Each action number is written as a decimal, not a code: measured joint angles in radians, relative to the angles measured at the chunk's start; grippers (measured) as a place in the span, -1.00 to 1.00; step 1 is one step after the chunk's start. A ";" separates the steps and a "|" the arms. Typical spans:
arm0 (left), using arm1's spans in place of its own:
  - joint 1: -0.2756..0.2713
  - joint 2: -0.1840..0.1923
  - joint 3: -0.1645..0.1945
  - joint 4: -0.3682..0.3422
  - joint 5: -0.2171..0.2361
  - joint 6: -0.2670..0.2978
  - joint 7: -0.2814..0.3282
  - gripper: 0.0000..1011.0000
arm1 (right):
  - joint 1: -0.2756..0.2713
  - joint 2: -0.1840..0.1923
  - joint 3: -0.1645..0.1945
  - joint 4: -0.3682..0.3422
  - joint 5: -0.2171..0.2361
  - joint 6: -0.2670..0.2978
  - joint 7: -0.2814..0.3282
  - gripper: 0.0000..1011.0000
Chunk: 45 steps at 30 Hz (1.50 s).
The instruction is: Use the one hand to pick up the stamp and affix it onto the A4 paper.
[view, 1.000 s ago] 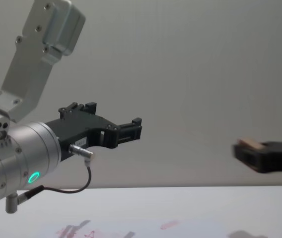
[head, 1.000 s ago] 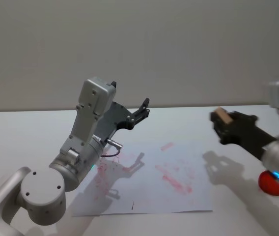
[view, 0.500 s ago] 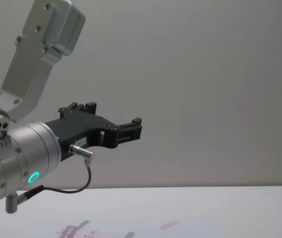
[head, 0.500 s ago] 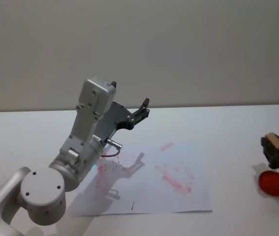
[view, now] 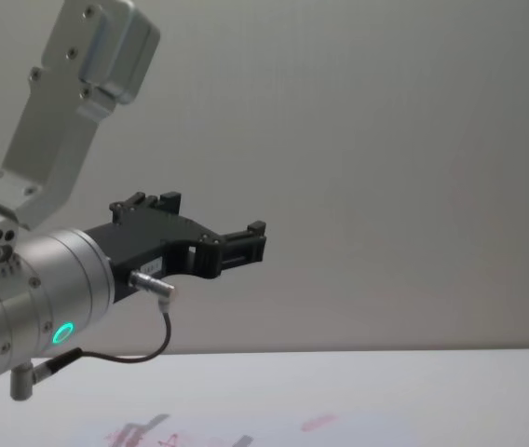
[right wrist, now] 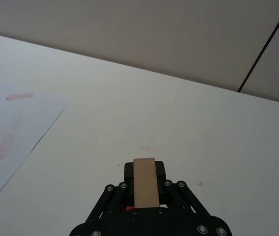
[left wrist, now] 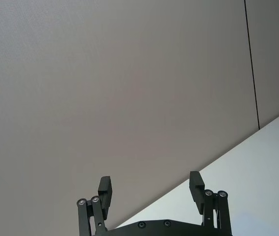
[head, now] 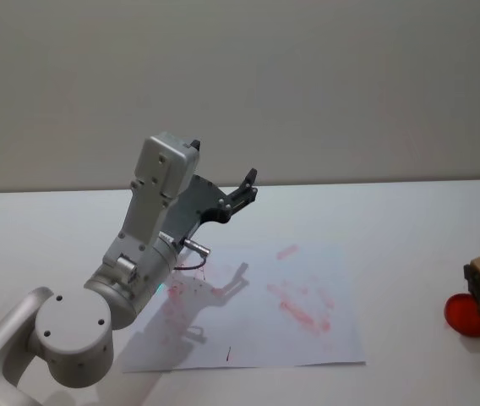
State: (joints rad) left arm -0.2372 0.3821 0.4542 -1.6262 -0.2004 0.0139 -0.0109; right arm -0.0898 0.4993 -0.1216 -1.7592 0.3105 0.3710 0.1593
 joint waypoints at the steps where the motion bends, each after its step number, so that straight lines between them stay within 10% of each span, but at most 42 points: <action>1: 0.000 0.000 0.000 0.000 0.000 0.000 0.000 0.98 | -0.001 0.000 0.000 0.000 -0.001 0.003 0.001 -0.57; 27: 0.000 0.000 0.000 0.000 0.000 0.000 0.000 0.98 | 0.012 -0.015 -0.019 0.033 -0.037 0.072 0.026 -0.50; 45: 0.000 0.000 0.000 0.000 0.000 0.000 0.000 0.98 | 0.019 -0.021 -0.024 0.042 -0.046 0.082 0.029 0.65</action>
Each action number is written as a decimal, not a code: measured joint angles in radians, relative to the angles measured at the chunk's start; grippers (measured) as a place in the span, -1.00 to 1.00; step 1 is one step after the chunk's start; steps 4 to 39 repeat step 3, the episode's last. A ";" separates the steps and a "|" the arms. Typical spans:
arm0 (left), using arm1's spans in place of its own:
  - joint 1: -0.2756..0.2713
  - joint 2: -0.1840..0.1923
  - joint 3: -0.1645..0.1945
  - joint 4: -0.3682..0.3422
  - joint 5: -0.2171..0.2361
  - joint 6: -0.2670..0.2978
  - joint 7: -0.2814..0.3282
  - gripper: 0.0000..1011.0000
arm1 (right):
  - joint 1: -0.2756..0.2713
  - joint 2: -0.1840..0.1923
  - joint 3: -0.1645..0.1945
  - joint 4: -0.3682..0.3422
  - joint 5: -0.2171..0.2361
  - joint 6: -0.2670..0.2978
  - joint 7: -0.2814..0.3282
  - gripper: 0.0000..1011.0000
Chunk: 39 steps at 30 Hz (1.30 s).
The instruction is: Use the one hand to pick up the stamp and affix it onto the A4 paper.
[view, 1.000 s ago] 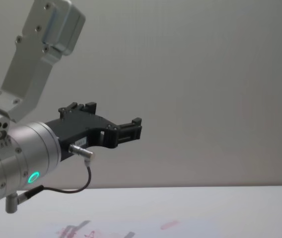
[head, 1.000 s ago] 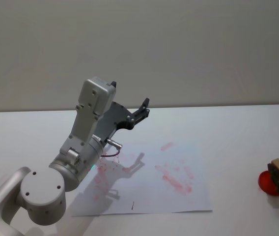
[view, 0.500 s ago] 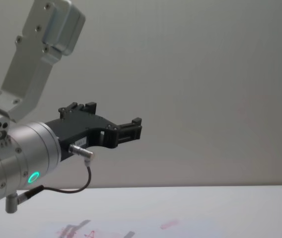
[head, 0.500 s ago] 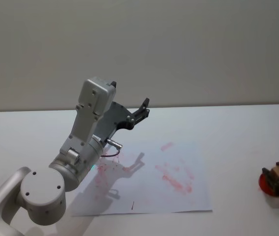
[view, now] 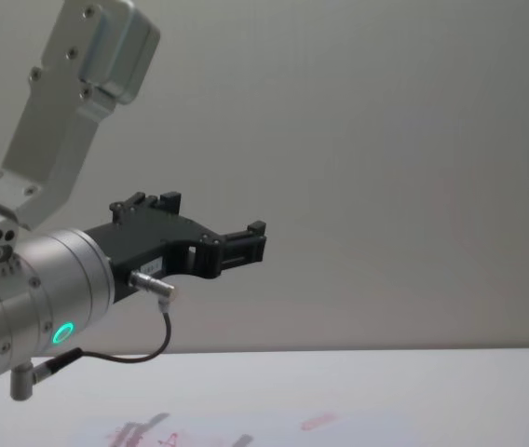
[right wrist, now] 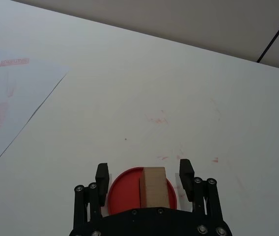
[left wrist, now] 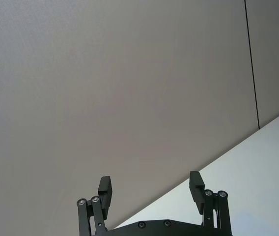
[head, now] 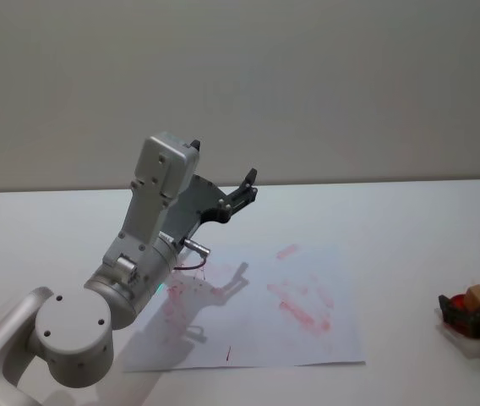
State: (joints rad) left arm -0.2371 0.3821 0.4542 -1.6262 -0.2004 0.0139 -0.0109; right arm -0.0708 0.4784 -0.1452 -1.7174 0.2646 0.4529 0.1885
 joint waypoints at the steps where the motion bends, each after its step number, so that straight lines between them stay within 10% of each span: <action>1: 0.000 0.000 0.000 0.000 0.000 0.000 0.000 0.98 | 0.000 0.000 0.000 0.000 0.000 0.000 0.000 0.67; 39: 0.000 0.000 0.000 0.000 0.000 0.000 0.000 0.98 | 0.000 0.000 0.000 0.001 -0.001 0.001 0.000 0.81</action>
